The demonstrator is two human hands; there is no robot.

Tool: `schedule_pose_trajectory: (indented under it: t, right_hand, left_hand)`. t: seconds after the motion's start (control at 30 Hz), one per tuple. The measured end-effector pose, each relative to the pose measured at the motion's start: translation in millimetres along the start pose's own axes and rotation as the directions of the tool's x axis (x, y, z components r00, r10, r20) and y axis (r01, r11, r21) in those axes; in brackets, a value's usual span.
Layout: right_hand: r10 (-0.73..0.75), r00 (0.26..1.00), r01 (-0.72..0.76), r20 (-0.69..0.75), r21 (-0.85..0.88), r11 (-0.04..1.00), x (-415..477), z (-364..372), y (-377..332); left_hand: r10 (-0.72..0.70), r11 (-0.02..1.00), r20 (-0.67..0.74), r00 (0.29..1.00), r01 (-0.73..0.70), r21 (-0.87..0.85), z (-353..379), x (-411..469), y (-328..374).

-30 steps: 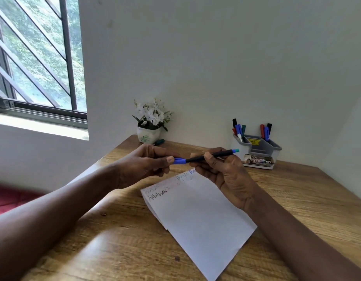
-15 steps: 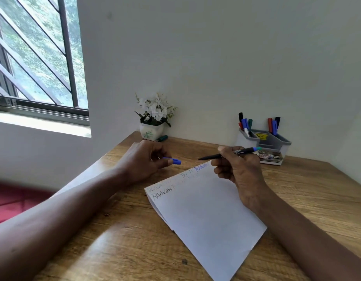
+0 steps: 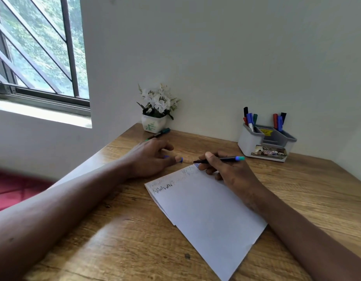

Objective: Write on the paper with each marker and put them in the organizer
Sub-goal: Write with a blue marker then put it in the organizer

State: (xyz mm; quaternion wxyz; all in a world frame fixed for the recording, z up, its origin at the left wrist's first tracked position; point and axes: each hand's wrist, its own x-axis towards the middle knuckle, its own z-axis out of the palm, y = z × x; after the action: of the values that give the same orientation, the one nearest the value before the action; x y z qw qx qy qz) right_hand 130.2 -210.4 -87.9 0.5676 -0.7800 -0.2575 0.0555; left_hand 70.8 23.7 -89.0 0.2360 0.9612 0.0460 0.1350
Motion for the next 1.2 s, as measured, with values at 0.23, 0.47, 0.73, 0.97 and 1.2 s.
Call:
schedule_pose_trajectory:
  t: [0.23,0.47,0.73,0.97,1.2]
  right_hand:
    - [-0.002,0.998,-0.002,0.057,0.067,0.998,1.4,2.2,2.1]
    - [0.024,0.997,-0.032,0.074,0.109,0.993,4.2,-1.2,-0.8]
    - [0.045,0.997,-0.043,0.058,-0.033,0.999,10.8,1.2,-2.6]
    - [-0.084,0.996,0.081,-0.012,-0.177,0.981,15.7,9.1,-0.2]
    - [-0.099,0.995,0.102,0.030,-0.179,0.979,18.5,7.7,1.2]
  left_hand:
    - [-0.061,0.991,0.122,0.991,0.045,0.124,1.5,-1.7,9.1]
    - [-0.047,0.989,0.158,0.986,0.024,0.148,3.1,2.7,5.5]
    - [-0.033,0.991,0.191,0.981,0.008,0.132,3.5,6.8,-0.4]
    - [-0.037,0.991,0.199,0.979,0.010,0.133,2.6,7.6,0.6]
    - [-0.047,0.987,0.214,0.976,0.012,0.162,0.2,4.9,5.9]
